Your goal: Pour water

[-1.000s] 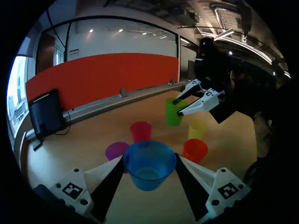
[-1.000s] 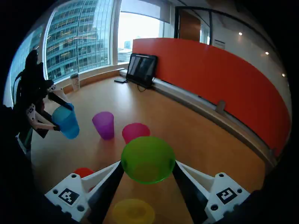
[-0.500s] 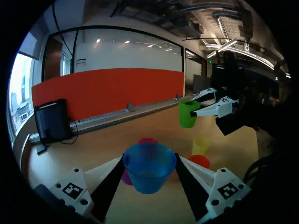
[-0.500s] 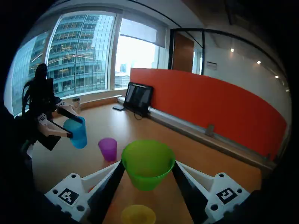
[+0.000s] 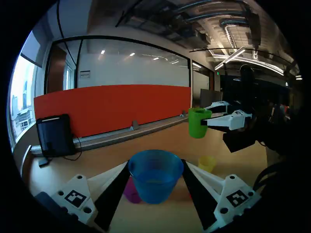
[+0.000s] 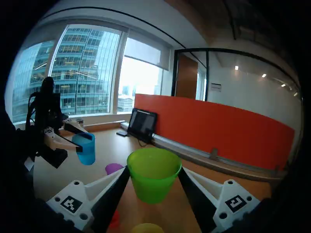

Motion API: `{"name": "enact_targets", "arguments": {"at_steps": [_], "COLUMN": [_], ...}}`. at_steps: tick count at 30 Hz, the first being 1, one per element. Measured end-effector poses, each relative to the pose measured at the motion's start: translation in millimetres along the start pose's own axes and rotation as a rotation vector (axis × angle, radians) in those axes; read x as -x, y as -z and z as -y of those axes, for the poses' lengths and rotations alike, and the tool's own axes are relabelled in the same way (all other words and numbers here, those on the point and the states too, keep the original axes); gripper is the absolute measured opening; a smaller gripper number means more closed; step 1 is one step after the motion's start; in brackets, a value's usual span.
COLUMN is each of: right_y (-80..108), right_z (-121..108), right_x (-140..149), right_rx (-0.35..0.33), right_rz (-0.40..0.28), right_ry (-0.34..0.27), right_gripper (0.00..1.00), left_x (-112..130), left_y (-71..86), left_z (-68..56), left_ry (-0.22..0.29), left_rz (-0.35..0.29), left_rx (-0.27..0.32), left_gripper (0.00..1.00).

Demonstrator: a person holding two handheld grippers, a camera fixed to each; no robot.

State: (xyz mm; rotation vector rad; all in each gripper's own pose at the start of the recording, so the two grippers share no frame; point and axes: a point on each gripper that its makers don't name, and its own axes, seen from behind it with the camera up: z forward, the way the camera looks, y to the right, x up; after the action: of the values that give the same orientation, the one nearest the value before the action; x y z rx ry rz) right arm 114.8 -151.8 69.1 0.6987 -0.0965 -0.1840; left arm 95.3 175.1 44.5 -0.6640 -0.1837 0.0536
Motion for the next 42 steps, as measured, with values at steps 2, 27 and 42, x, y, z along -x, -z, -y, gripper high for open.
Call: {"name": "enact_targets", "arguments": {"at_steps": [2,27,42], "right_y": [1.1,7.8,6.2], "right_z": [-1,20,27], "right_x": [-6,-34,-22], "right_rx": [0.007,-0.019,-0.037], "right_rz": [-0.021,-0.096,-0.074], "right_ry": [-0.005,-0.019,-0.022], "right_gripper": [0.92,0.92,0.92], "left_x": [-5,-50,-18], "left_y": [0.6,3.4,-4.3], "left_z": [-1.8,-3.2,-5.3], "left_ry": [0.002,-0.056,-0.053], "left_rz": [-0.016,-0.139,-0.092], "left_rx": [0.004,-0.011,0.011], "left_gripper": [0.90,0.91,0.90]}}
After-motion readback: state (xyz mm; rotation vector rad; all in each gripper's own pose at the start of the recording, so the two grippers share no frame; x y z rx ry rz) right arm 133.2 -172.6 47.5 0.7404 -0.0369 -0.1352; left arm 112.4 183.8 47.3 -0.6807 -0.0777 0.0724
